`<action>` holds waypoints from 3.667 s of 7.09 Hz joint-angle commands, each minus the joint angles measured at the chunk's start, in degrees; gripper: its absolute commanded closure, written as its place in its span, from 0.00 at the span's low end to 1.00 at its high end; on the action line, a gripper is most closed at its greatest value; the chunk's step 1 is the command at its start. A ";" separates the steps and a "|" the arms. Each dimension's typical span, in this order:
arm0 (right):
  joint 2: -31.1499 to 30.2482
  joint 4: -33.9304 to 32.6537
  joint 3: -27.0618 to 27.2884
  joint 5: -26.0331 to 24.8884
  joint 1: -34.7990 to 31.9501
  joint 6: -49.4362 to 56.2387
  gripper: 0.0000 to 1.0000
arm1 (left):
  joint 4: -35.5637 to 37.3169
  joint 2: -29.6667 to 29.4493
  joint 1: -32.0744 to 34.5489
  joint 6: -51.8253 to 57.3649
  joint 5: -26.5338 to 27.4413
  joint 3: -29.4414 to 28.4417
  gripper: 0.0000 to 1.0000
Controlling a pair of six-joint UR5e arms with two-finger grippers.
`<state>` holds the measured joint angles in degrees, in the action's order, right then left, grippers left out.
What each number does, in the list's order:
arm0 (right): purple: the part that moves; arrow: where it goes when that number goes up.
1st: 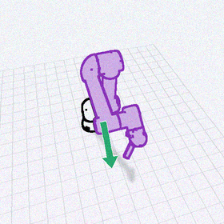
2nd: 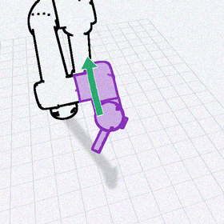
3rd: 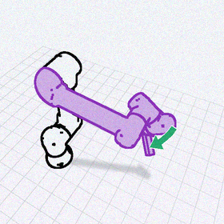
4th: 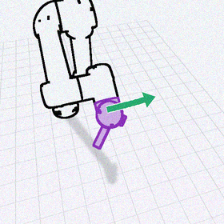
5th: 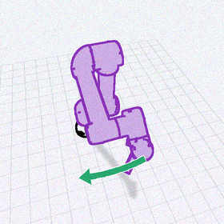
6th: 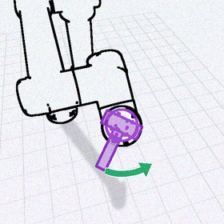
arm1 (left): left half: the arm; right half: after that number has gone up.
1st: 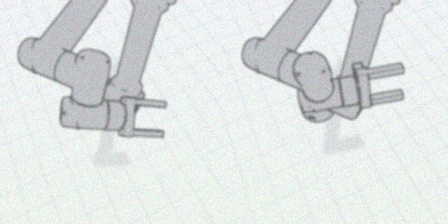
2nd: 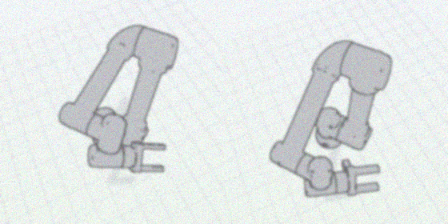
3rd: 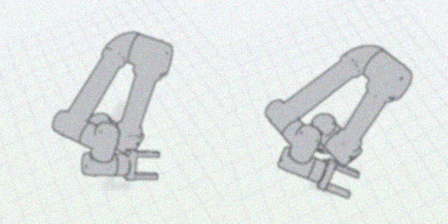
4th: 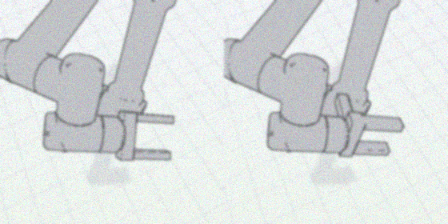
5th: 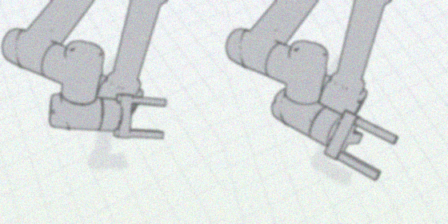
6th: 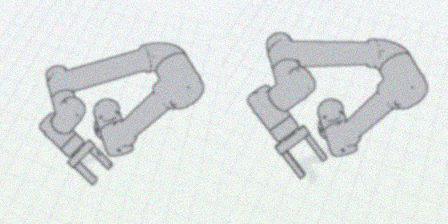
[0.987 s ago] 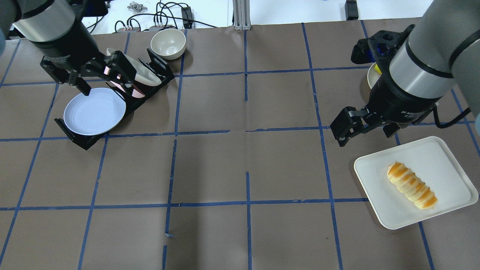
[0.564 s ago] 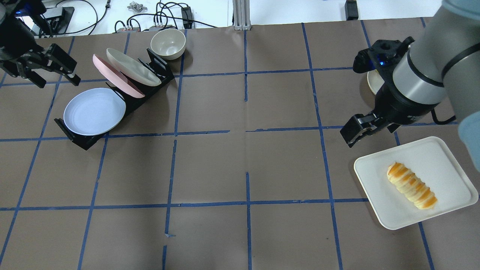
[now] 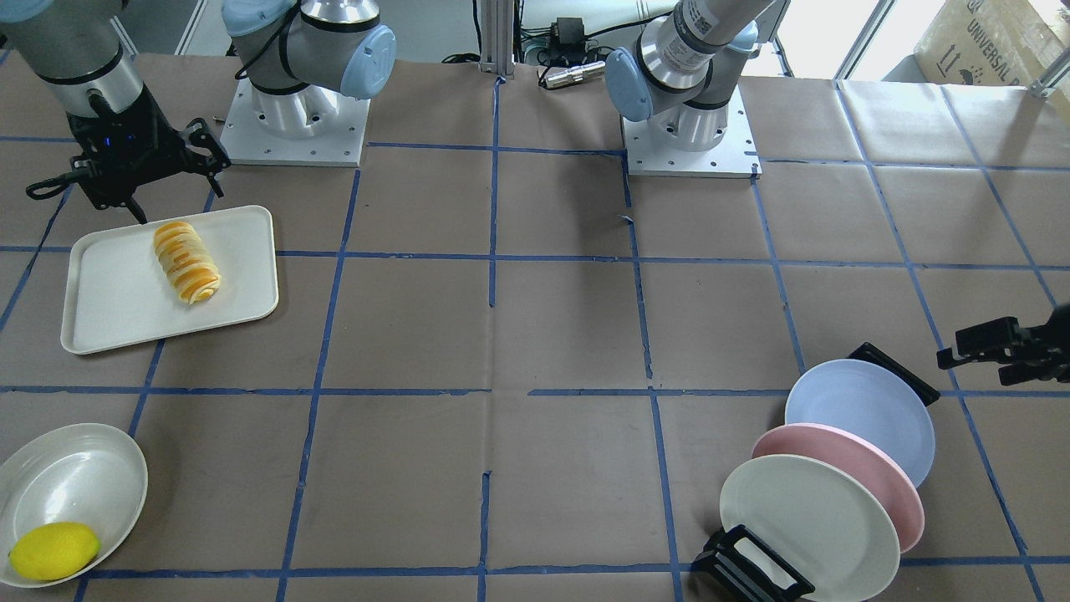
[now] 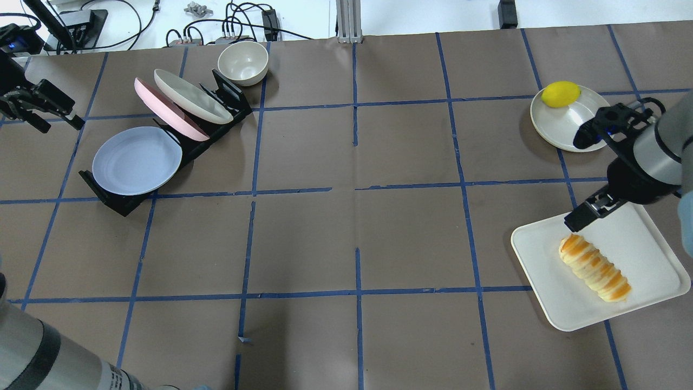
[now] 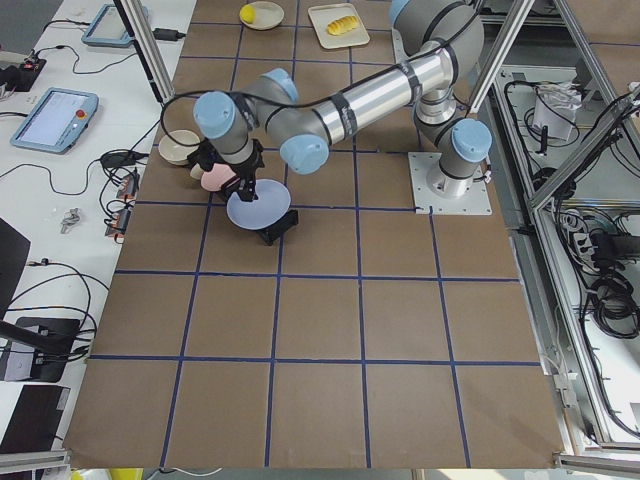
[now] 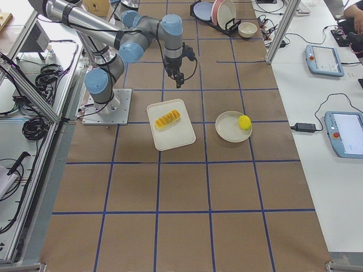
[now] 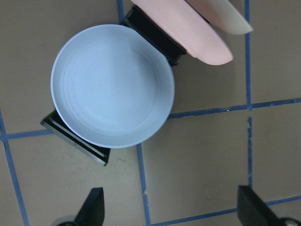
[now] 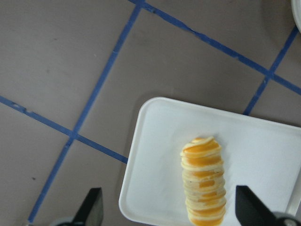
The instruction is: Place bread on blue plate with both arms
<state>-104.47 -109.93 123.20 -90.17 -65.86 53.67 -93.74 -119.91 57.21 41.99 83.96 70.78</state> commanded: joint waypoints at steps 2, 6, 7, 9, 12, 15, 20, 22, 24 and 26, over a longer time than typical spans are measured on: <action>6.27 -14.59 8.10 0.17 9.15 11.61 0.01 | 1.29 -12.69 -1.31 1.88 -2.64 -6.00 0.01; 11.74 -16.02 10.21 0.08 10.58 13.04 0.01 | -2.76 -16.06 -0.87 -0.49 -4.42 -6.35 0.64; 11.83 -16.02 10.39 0.08 10.67 13.12 0.02 | -3.20 -16.15 -0.87 -0.50 -4.51 -6.44 0.79; 11.83 -18.02 13.36 1.57 12.50 13.39 0.02 | -3.20 -15.45 -0.87 -0.59 -4.24 -7.40 0.81; 12.79 -21.46 14.43 2.19 12.86 14.97 0.11 | -4.87 -15.27 -1.05 -0.50 -3.81 -10.31 0.83; 14.82 -24.10 14.35 1.14 13.48 15.16 0.76 | -5.74 -13.95 -1.14 0.03 0.40 -10.14 0.95; 9.99 -13.33 10.41 -0.62 11.82 2.85 0.89 | -17.76 -1.58 0.61 -0.32 2.88 -8.03 0.98; 8.68 -3.06 4.19 -0.53 10.93 -3.28 0.88 | -18.58 6.05 8.49 -8.89 2.00 -2.17 0.98; 7.88 5.45 -4.42 -0.70 6.48 -8.89 0.86 | -12.57 14.92 19.03 -15.25 -1.40 8.96 0.98; 8.05 19.95 -16.27 -0.71 0.50 -17.68 0.84 | 1.47 16.37 27.04 -25.06 -7.01 18.65 0.98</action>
<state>-96.43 -98.51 113.99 -90.86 -61.68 41.50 -100.55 -104.61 79.16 22.47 80.91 83.65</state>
